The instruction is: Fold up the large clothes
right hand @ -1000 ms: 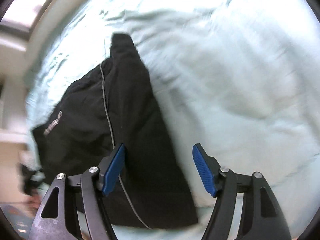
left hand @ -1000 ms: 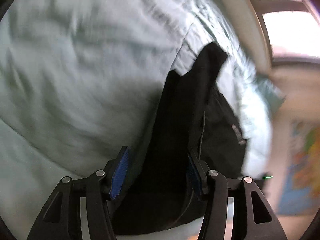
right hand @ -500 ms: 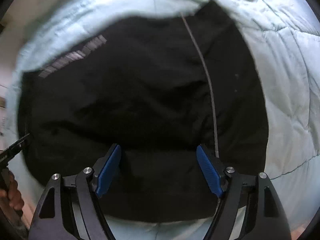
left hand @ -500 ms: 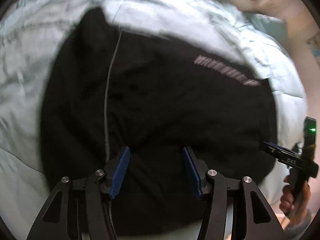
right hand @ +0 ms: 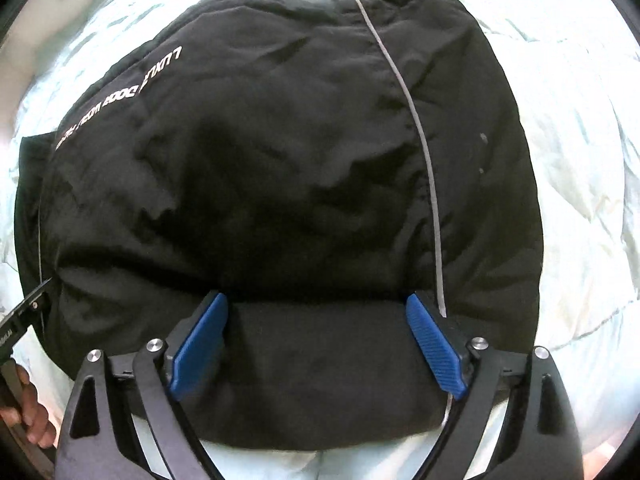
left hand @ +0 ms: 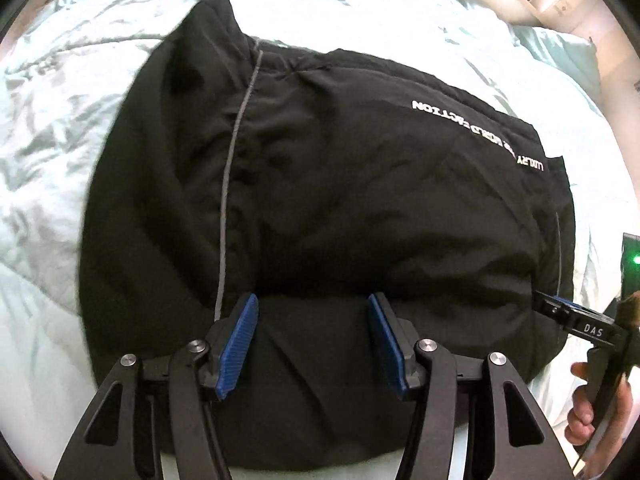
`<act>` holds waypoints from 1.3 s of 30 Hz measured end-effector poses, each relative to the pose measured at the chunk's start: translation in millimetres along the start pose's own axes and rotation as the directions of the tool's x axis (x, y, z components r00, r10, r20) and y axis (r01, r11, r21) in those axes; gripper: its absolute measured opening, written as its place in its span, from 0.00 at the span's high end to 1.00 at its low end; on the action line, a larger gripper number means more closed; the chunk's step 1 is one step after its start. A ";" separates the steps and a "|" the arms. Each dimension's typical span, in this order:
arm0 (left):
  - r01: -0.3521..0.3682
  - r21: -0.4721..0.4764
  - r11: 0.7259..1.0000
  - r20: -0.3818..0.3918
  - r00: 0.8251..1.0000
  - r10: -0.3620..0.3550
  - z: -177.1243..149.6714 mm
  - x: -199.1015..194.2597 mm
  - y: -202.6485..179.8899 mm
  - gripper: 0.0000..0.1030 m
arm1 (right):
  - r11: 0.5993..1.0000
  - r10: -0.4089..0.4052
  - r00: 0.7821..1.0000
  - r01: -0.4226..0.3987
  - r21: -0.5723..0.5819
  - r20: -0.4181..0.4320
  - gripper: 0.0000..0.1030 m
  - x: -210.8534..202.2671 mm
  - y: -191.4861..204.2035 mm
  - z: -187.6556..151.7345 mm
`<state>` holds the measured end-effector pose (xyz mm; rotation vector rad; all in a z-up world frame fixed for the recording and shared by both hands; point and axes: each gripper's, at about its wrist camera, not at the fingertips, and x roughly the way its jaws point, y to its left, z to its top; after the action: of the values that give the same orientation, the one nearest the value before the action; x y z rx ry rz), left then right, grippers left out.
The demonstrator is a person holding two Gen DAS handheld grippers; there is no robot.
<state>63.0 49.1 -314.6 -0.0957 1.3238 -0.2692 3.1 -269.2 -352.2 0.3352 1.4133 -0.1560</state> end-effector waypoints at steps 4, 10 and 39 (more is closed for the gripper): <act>-0.044 0.023 0.999 0.038 0.998 0.043 -5.4 -28.8 -6.4 0.43 | 0.999 0.015 1.000 -0.015 0.033 -0.009 0.11 -16.6 -3.3 0.1; -0.110 0.084 0.990 0.167 0.981 0.095 -2.5 -93.7 -26.4 0.43 | 0.998 0.019 0.996 -0.024 0.057 0.083 0.11 -75.3 -2.6 -4.9; -0.319 0.083 0.944 0.466 0.850 0.246 -5.5 -282.9 -119.6 0.43 | 0.989 -0.048 0.877 0.108 -0.098 0.478 0.10 -306.8 92.2 -37.5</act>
<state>-20.9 4.4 -22.5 0.1666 0.8326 -0.0877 -52.2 -198.3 -42.4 0.1232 0.9410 -0.2022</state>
